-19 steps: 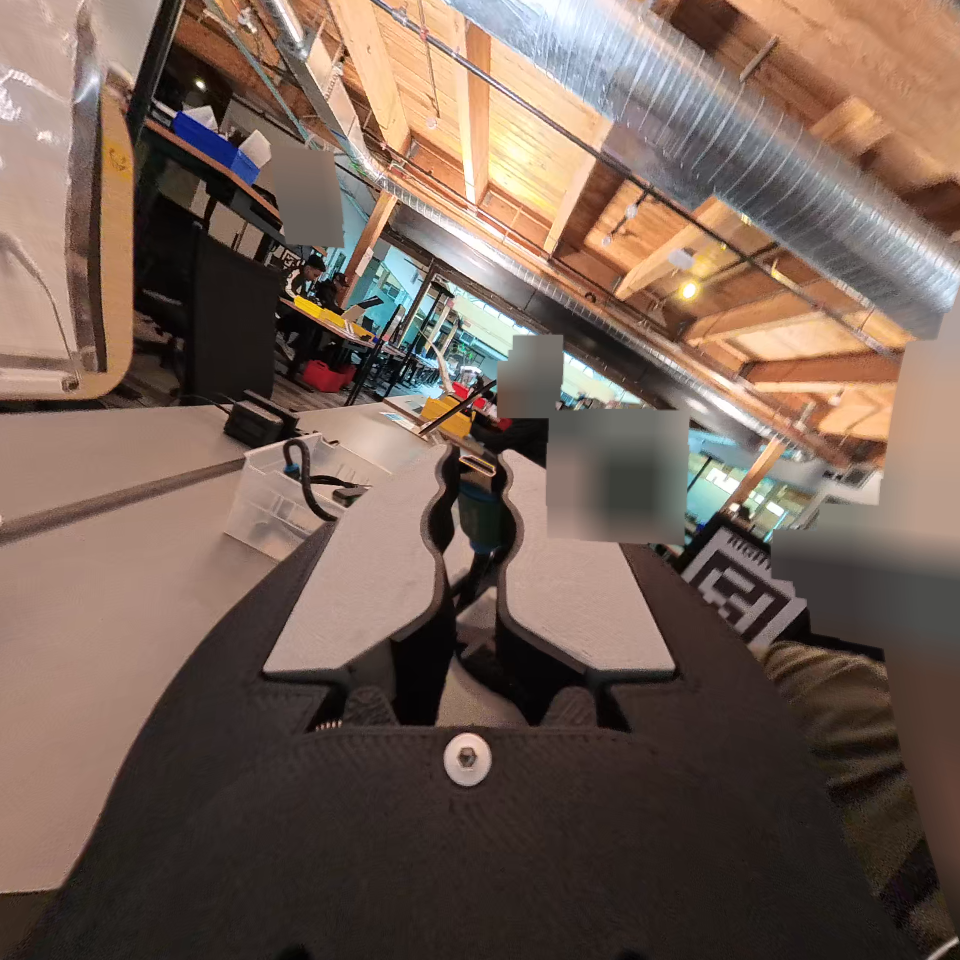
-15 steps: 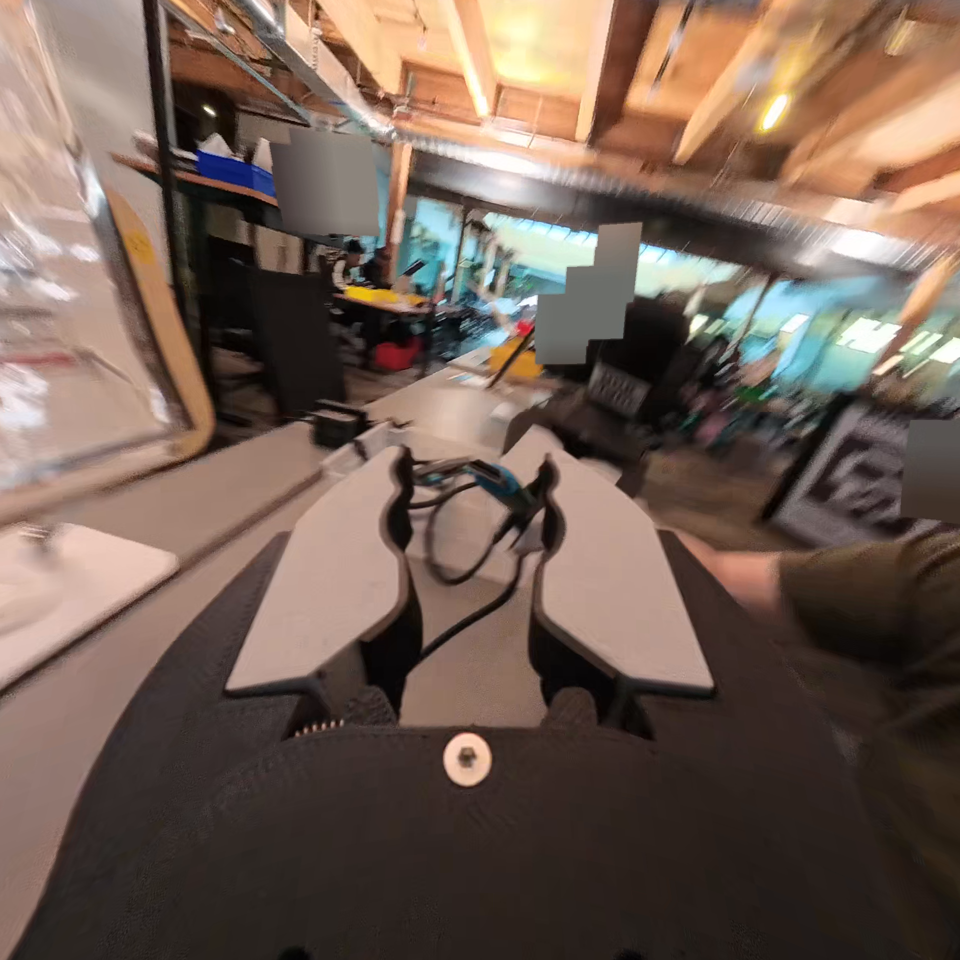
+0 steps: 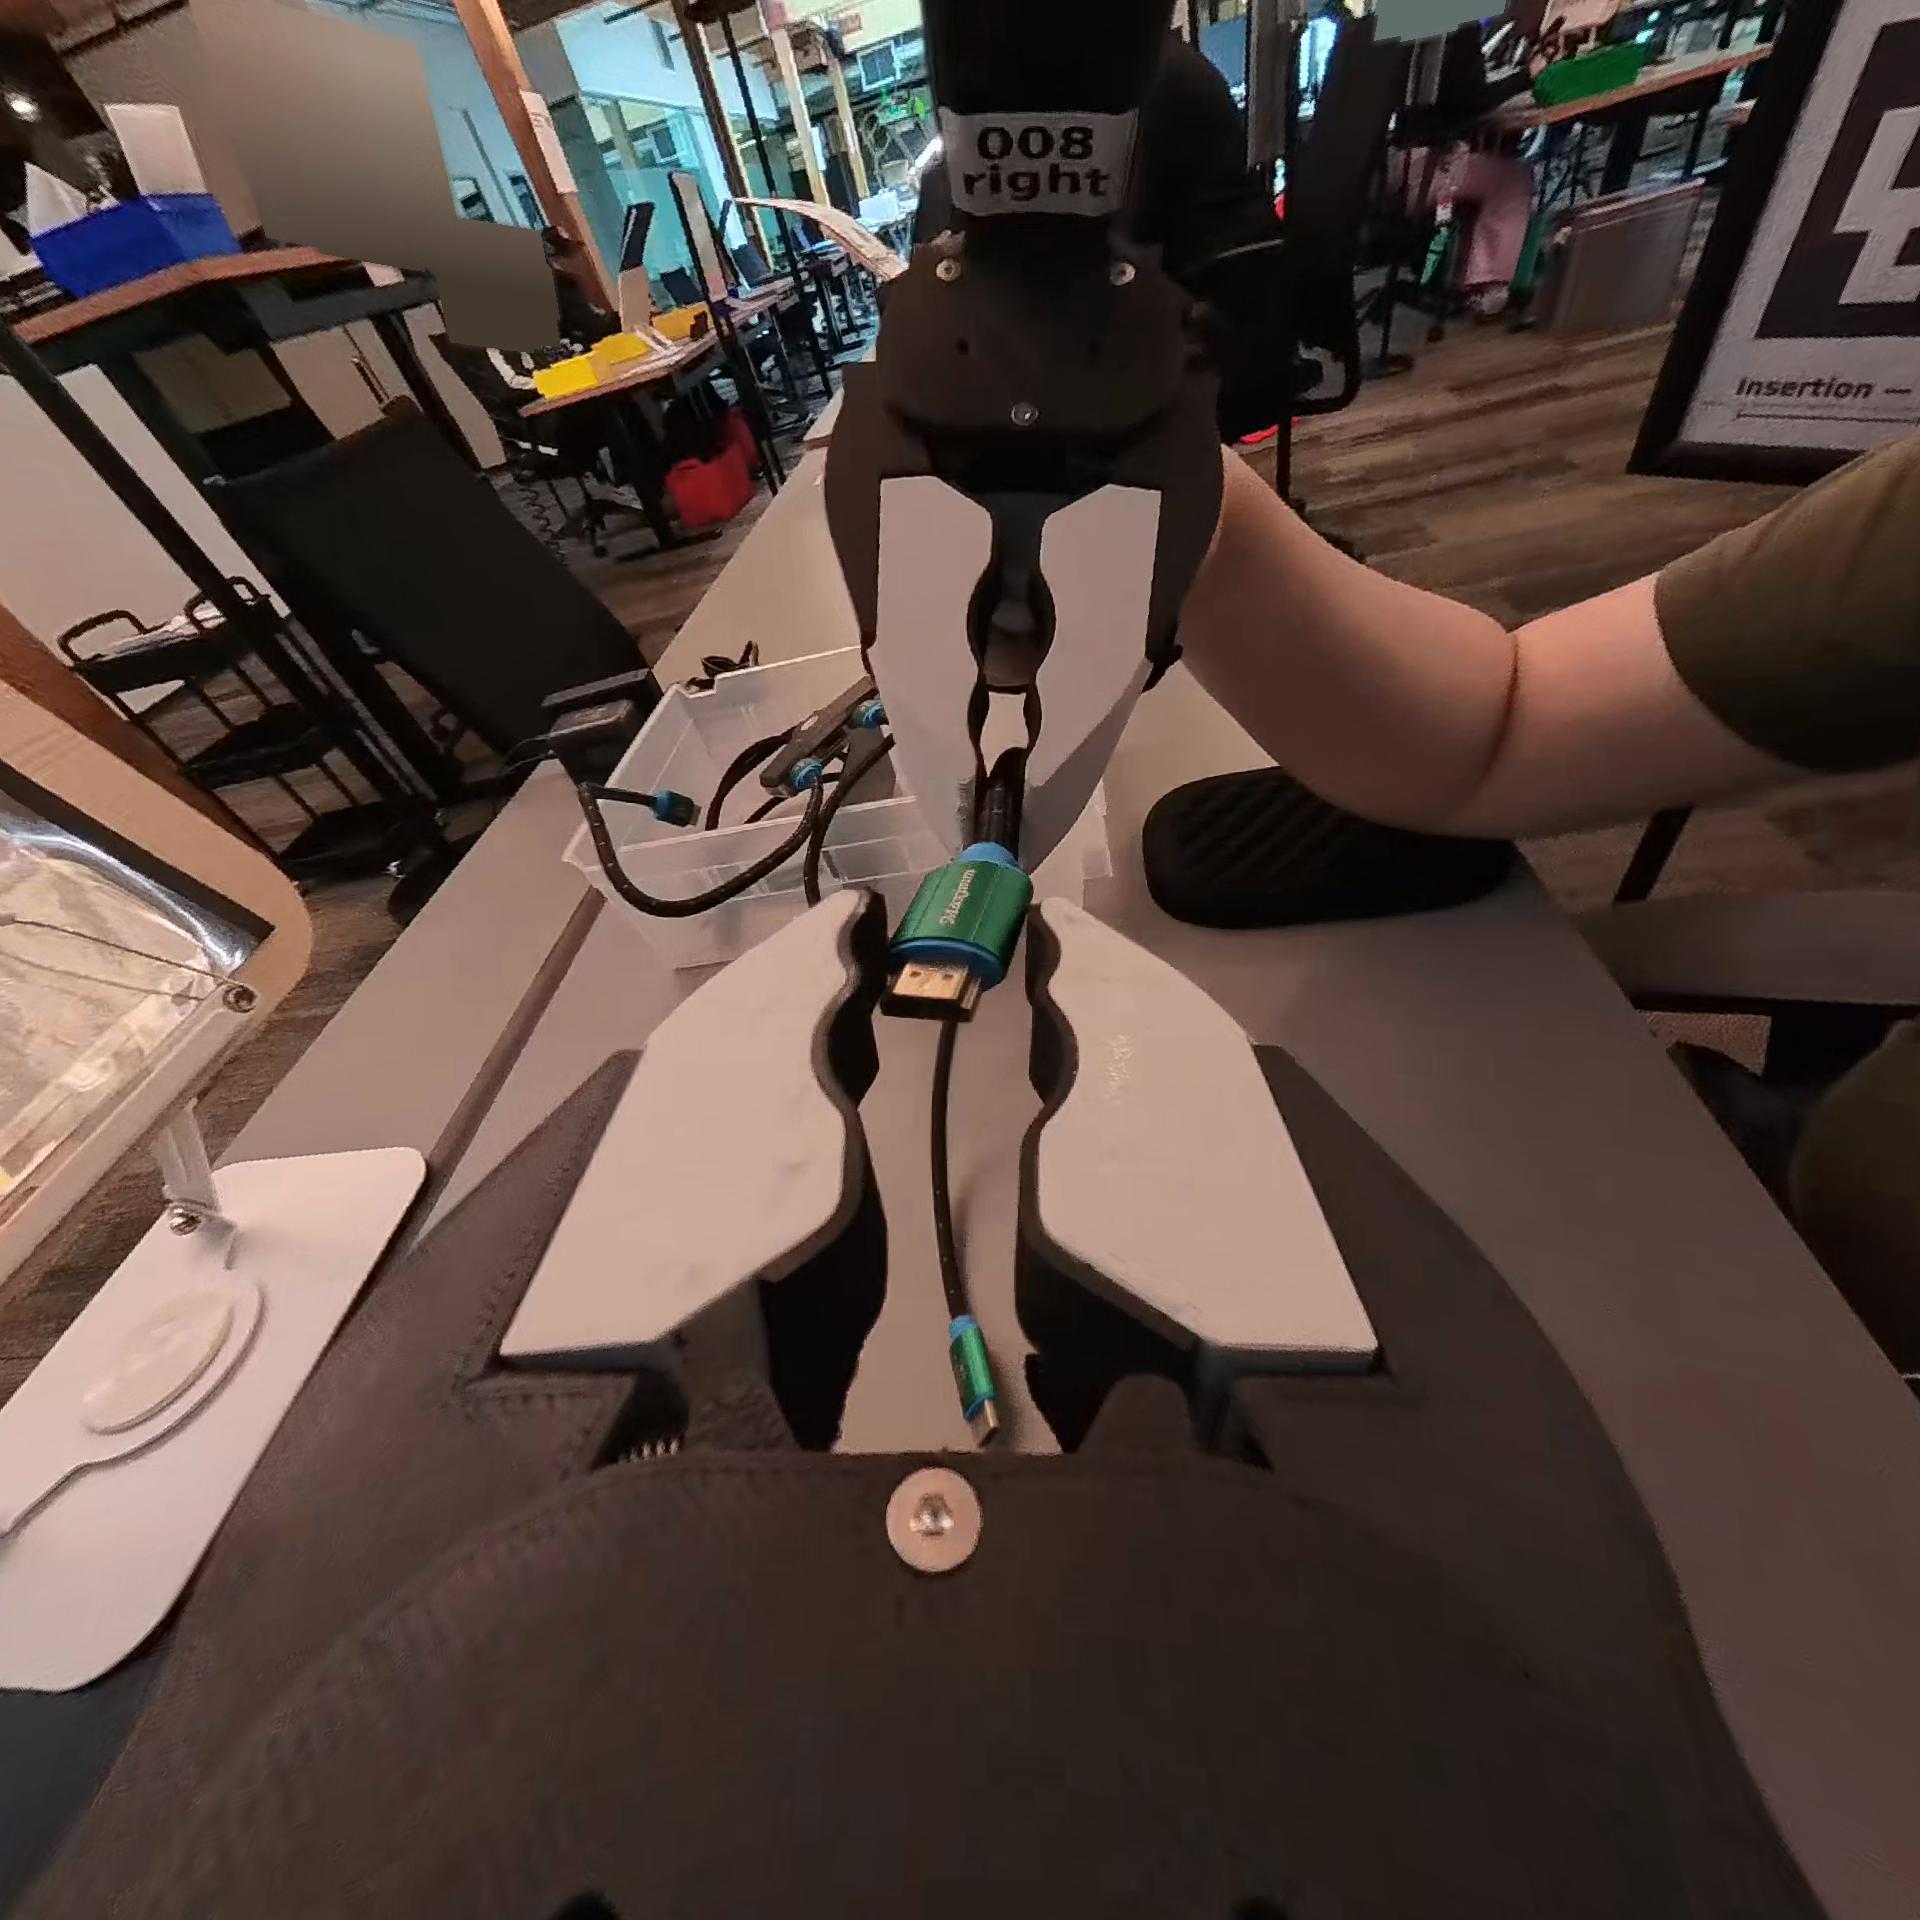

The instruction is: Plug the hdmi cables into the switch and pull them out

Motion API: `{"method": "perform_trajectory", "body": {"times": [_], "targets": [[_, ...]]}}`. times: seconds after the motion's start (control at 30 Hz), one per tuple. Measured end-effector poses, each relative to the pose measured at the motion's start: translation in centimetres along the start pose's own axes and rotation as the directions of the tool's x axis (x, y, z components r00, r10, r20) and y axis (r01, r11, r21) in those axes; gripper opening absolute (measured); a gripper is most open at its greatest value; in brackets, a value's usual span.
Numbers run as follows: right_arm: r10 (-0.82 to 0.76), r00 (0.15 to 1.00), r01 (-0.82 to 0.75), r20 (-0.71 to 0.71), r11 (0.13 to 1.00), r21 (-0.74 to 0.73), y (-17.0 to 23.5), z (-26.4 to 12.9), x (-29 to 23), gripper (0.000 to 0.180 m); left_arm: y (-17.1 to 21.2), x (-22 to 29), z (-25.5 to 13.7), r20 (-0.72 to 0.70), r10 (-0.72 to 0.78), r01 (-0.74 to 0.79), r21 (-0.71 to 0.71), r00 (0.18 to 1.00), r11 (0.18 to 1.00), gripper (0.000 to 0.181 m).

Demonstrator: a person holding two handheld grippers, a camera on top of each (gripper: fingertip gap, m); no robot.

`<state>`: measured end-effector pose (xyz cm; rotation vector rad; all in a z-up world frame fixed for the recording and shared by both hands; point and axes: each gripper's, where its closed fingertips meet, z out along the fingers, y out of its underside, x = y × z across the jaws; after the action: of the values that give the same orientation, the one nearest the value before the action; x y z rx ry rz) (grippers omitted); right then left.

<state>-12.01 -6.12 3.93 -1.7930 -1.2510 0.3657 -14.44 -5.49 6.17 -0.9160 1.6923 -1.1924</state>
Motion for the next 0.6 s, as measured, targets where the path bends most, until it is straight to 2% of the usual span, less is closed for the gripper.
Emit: {"method": "perform_trajectory", "body": {"times": [0.1, 0.17, 0.23, 0.3, 0.37, 0.4, 0.43, 0.5, 0.53, 0.6], "targets": [[0.008, 1.000, -0.008, 0.003, 1.000, 0.021, 0.0, 0.1, 0.3, 0.007, -0.3, -0.1, 0.0, -0.009, -0.016, 0.016, 0.025, 1.000, 1.000, 0.023], [-0.019, 0.994, 0.024, -0.105, 0.999, 0.049, -0.4, -0.1, 1.8, 0.012, -0.6, -0.8, -0.1, 0.025, -0.038, 0.037, 0.043, 0.999, 0.998, 0.022], [-0.055, 0.964, 0.090, -0.261, 0.988, 0.123, -2.3, -1.1, 3.2, 0.028, -0.6, -1.6, -0.3, 0.063, -0.053, 0.050, 0.048, 0.997, 0.998, 0.021], [-0.111, 0.937, 0.200, -0.330, 0.948, 0.247, -5.5, -2.0, 2.1, 0.026, -0.4, -2.3, -0.4, 0.105, -0.063, 0.059, 0.034, 0.993, 0.998, 0.021], [-0.163, 0.939, 0.287, -0.303, 0.856, 0.431, -8.5, -1.9, -0.9, 0.022, -0.4, -3.1, -0.7, 0.150, -0.075, 0.070, 0.040, 0.986, 0.997, 0.020], [-0.197, 0.948, 0.298, -0.251, 0.828, 0.476, -8.9, -0.8, -2.5, 0.015, -0.4, -3.4, -0.8, 0.167, -0.082, 0.076, 0.045, 0.982, 0.996, 0.020], [-0.218, 0.962, 0.270, -0.166, 0.850, 0.453, -8.4, 1.0, -3.6, 0.013, -0.4, -3.7, -1.0, 0.184, -0.084, 0.077, 0.047, 0.979, 0.996, 0.020], [-0.186, 0.983, 0.178, 0.000, 0.940, 0.289, -5.5, 5.1, -4.7, 0.015, -0.5, -4.0, -1.3, 0.210, -0.072, 0.064, 0.046, 0.975, 0.997, 0.020], [-0.153, 0.987, 0.142, 0.036, 0.964, 0.225, -4.2, 6.7, -4.6, 0.015, -0.7, -4.0, -1.5, 0.218, -0.068, 0.059, 0.048, 0.974, 0.997, 0.019], [-0.050, 0.997, 0.037, 0.052, 0.971, 0.235, -3.1, 9.0, -3.7, 0.018, -1.2, -4.0, -1.8, 0.224, -0.073, 0.060, 0.064, 0.972, 0.996, 0.019]]}}
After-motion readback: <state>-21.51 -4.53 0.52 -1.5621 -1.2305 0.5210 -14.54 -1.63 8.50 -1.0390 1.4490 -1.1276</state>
